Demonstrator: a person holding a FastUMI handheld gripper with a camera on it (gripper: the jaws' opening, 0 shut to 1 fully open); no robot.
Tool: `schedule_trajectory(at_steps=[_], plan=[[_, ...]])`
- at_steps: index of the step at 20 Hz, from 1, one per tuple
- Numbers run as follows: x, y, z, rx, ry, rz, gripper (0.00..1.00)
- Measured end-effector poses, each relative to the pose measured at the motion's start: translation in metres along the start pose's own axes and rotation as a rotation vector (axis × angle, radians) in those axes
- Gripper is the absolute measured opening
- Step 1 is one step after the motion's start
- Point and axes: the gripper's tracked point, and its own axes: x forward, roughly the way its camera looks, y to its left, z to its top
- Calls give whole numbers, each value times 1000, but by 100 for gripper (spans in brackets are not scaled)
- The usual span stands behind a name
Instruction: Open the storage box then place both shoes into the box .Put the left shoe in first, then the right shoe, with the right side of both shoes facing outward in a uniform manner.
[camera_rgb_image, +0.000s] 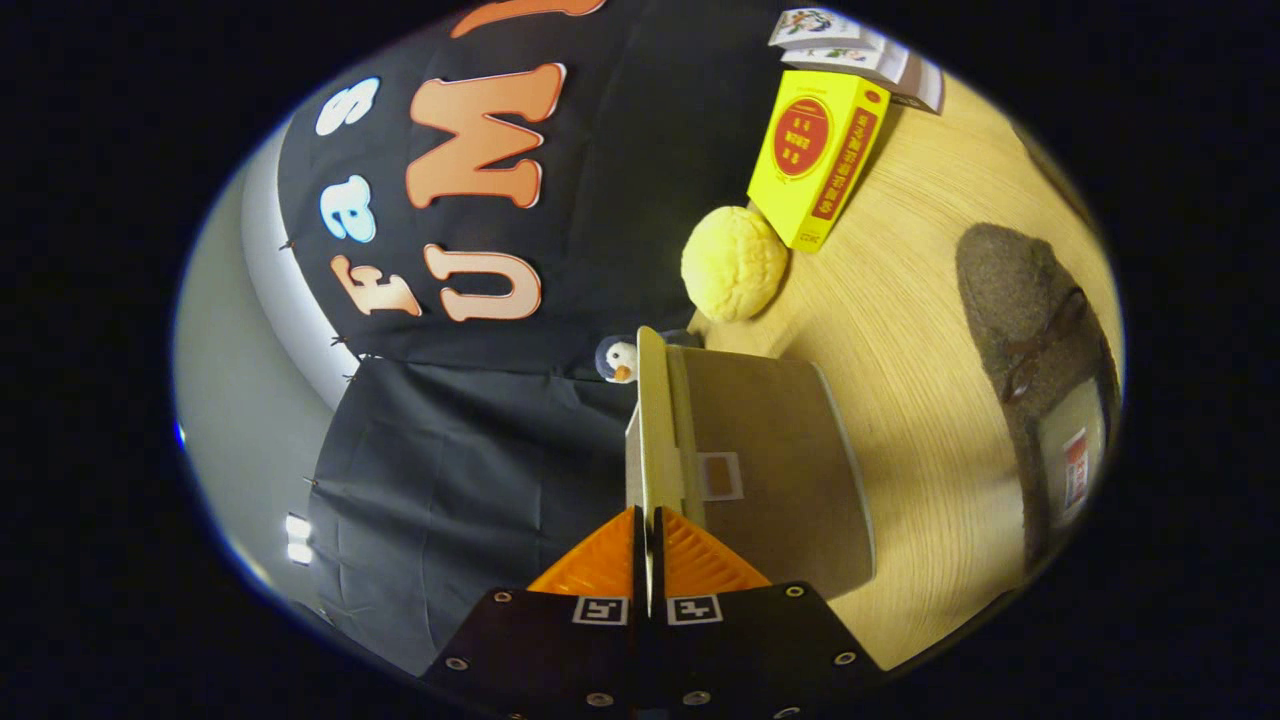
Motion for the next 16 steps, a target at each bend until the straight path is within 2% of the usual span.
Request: schedule_trajectory(at_steps=[2, 5, 7, 11, 12, 14, 16], plan=[[2, -5, -3, -61, -1, -48, 0], [1, -38, 2, -70, -26, -153, 0], [-3, -35, -1, 23, -14, -135, 0], [1, -35, -11, 87, 36, -95, 6], [3, -35, -11, 93, 44, -88, 12], [6, -36, -12, 81, 43, -91, 19], [9, -35, -14, 77, 51, -82, 17]])
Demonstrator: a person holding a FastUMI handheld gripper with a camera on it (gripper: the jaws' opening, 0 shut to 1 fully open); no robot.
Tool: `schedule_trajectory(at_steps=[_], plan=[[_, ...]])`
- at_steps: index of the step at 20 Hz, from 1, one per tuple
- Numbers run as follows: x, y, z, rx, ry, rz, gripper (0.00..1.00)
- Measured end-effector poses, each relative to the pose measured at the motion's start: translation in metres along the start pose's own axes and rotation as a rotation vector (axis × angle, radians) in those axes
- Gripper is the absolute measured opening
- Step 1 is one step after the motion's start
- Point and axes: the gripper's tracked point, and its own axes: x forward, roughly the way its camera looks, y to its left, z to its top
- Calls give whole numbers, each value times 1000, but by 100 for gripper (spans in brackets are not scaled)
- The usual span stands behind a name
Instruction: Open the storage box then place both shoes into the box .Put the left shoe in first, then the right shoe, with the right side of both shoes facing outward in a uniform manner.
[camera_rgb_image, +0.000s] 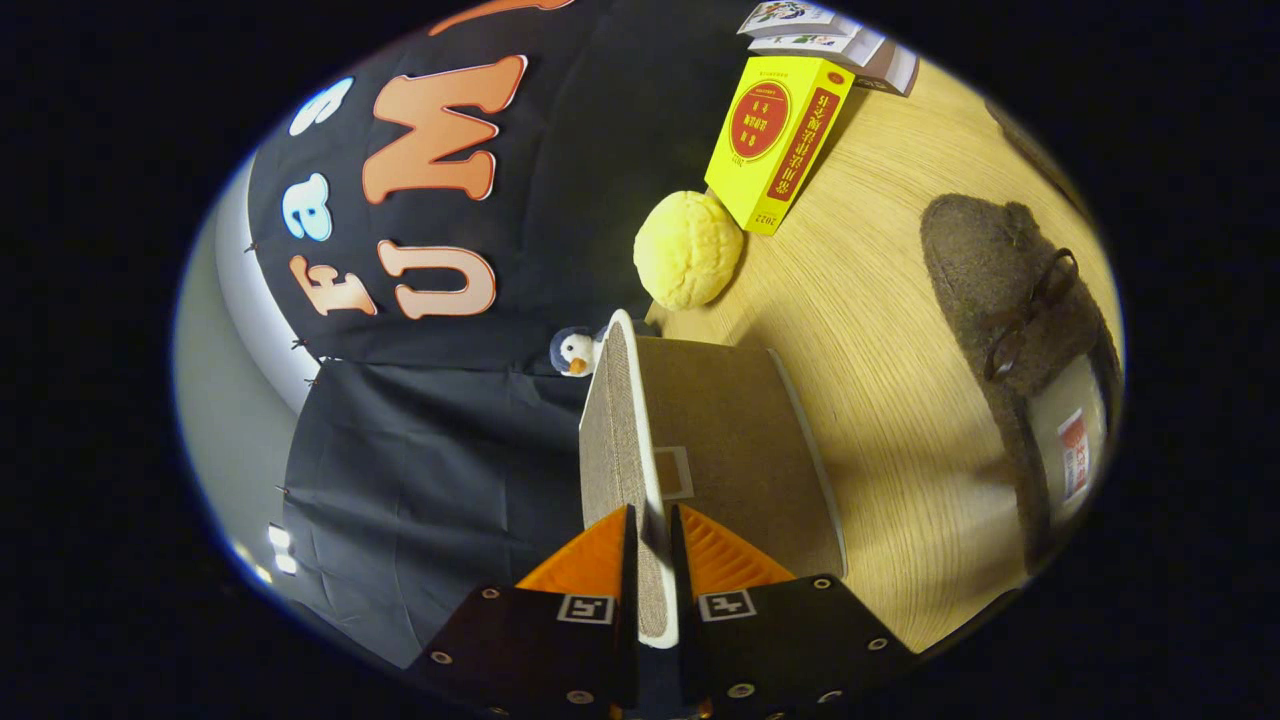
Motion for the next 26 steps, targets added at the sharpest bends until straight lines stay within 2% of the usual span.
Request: schedule_trajectory(at_steps=[2, 4, 7, 15, 19, 26], plan=[[0, 9, 0, 4, -1, 20, 4], [-4, 13, -1, -36, -18, 21, 0], [-9, 35, 0, -86, -44, 32, 0], [-9, 141, -6, -209, -96, 115, 0], [11, 182, -24, -245, -109, 134, 0], [72, 235, -82, -274, -82, 150, 0]])
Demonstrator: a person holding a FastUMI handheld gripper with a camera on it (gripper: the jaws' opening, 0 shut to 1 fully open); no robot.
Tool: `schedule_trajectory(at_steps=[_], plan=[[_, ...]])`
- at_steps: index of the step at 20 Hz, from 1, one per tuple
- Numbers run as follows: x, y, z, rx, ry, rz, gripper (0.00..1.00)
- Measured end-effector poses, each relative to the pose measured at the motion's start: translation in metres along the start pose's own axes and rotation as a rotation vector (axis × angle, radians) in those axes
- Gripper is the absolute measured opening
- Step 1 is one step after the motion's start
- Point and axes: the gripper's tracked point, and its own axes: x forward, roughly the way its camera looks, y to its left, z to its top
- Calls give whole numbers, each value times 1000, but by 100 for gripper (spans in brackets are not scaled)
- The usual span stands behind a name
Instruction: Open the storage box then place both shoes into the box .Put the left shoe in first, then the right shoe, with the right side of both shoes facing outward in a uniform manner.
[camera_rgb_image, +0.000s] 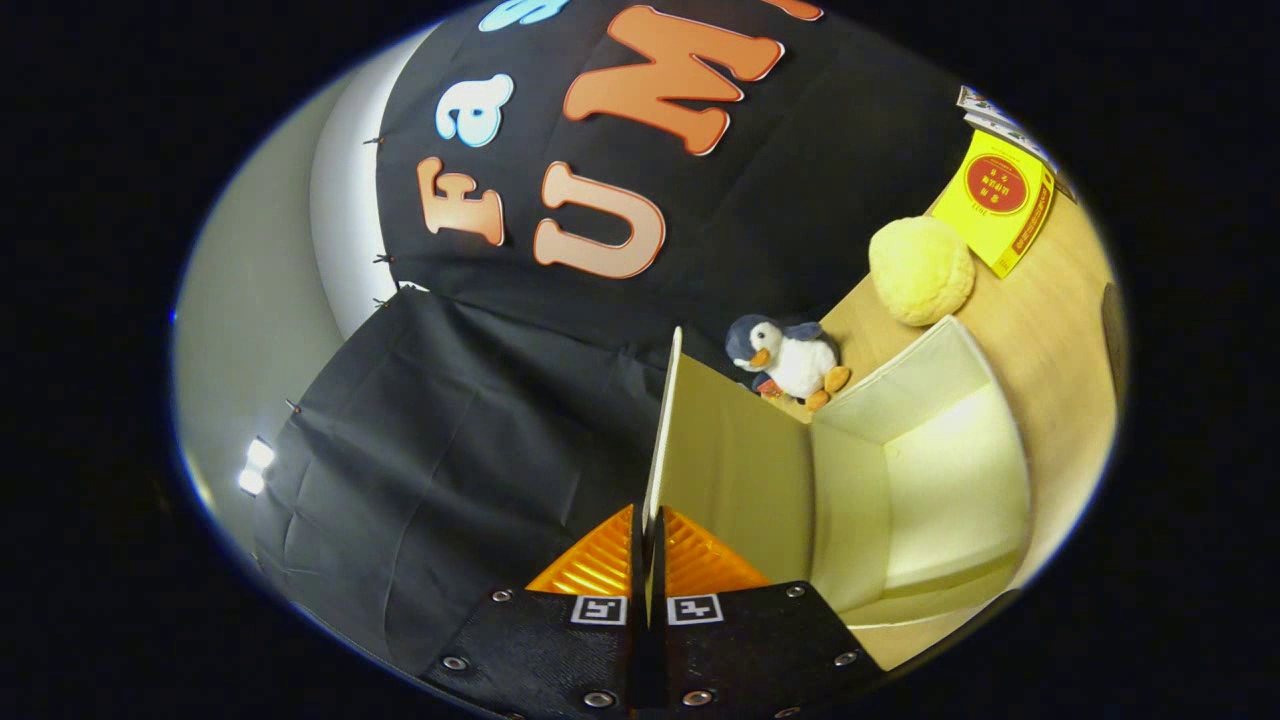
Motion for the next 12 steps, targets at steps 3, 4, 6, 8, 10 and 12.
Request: schedule_trajectory(at_steps=[3, 4, 6, 8, 10, 12], plan=[[30, 15, -21, 16, 17, -5, 1], [39, 19, -26, 14, 17, -15, 2], [56, 26, -38, -15, 17, -36, 2], [71, 30, -47, -35, 21, -56, 3], [78, 35, -56, -36, 28, -55, 4], [89, 35, -59, -36, 35, -67, 9]])
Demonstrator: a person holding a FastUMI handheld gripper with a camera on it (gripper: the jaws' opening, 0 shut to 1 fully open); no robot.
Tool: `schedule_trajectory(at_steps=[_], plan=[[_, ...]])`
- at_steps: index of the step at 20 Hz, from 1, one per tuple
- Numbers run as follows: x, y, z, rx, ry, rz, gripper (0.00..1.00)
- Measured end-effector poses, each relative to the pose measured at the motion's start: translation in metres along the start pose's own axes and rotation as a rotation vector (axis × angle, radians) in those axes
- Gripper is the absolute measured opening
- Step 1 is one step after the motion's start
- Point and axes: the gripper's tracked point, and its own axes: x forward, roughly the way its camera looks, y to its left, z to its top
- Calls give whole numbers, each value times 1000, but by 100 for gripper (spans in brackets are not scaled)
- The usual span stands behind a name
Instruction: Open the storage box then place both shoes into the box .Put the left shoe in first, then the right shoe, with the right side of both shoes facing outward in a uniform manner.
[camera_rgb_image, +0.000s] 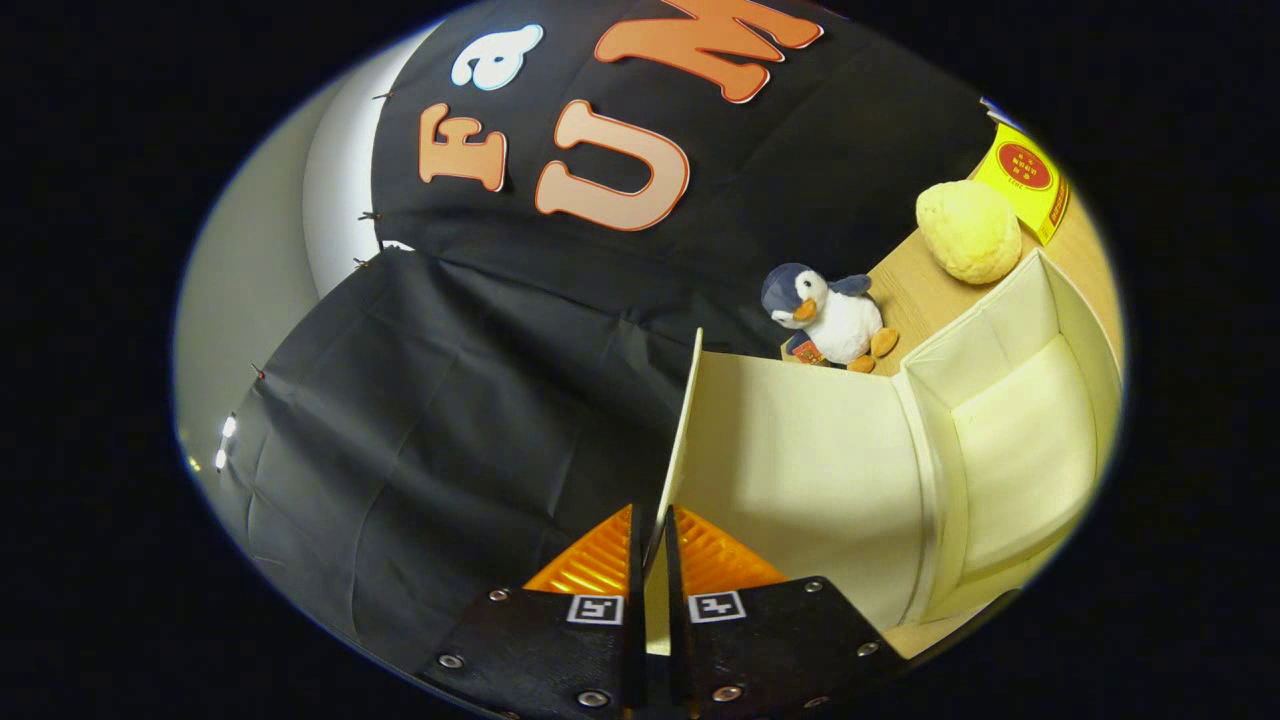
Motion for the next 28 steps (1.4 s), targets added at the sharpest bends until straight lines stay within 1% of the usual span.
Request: schedule_trajectory(at_steps=[1, 5, 9, 14, 22, 25, 28], plan=[[1, -2, -1, -6, 0, -13, 16], [0, -19, -5, -46, 28, -75, 98], [-20, -47, 12, -89, 11, -126, 97], [-67, -109, 54, -139, -57, -242, 98], [-187, -237, 121, -197, -189, -503, 98], [-236, -284, 137, -258, -224, -623, 98], [-276, -327, 142, -344, -211, -738, 98]])
